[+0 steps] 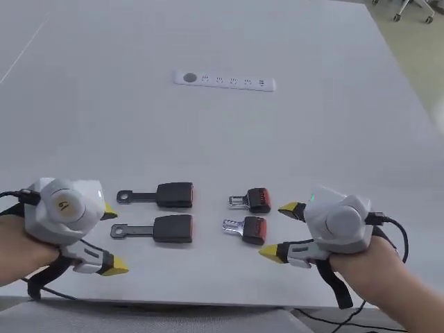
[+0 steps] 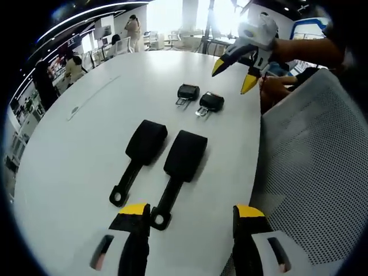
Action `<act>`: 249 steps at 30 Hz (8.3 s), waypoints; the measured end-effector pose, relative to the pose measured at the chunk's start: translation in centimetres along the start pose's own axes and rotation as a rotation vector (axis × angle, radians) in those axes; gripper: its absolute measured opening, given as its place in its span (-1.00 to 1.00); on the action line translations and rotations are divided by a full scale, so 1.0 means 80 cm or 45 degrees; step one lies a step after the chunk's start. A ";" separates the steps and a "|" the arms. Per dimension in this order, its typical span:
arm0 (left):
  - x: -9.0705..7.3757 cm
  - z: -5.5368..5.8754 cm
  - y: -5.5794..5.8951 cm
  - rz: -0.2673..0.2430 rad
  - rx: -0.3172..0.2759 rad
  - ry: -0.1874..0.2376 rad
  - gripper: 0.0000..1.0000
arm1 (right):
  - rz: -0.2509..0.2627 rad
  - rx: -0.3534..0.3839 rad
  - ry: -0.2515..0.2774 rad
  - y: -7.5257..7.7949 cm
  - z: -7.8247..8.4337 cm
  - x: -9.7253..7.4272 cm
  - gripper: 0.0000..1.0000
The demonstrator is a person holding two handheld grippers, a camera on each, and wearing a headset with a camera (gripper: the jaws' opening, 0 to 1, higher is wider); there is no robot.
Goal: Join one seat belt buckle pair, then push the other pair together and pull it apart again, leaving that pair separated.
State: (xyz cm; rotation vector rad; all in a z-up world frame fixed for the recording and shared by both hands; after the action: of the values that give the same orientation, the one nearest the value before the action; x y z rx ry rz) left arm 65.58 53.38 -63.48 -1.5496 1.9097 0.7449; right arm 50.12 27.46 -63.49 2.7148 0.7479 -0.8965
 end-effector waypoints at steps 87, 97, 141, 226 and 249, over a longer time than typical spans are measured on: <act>0.113 -0.035 -0.020 0.215 0.343 -0.123 -0.30 | -0.434 -0.346 -0.299 0.009 -0.010 0.100 -0.37; 0.113 -0.036 -0.020 0.216 0.344 -0.138 -0.30 | -0.438 -0.349 -0.244 -0.009 -0.023 0.118 -0.38; 0.114 -0.038 -0.019 0.274 0.438 -0.170 -0.34 | -0.442 -0.351 -0.199 -0.031 -0.046 0.144 -0.45; 0.108 -0.029 -0.020 0.229 0.343 -0.083 -0.31 | -0.419 -0.304 -0.149 -0.031 -0.040 0.142 -0.38; 0.090 -0.043 -0.016 0.210 0.346 -0.043 -0.03 | -0.380 -0.223 -0.087 -0.024 -0.042 0.122 -0.35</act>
State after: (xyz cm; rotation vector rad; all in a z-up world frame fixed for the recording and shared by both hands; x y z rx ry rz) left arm 65.28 45.84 -66.43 -1.2190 2.0356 0.5481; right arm 57.57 34.17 -66.66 2.4477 1.1793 -0.9279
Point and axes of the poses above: the centre of the closed fingertips' face, and the gripper's own axes: x roughly forward along the fingers, y roughly to its right, z roughly out of its underside, the point moved 7 cm from there along -x, roughly backward along the fingers, and after that the axes turned 12 degrees about y, right-handed, at the moved point
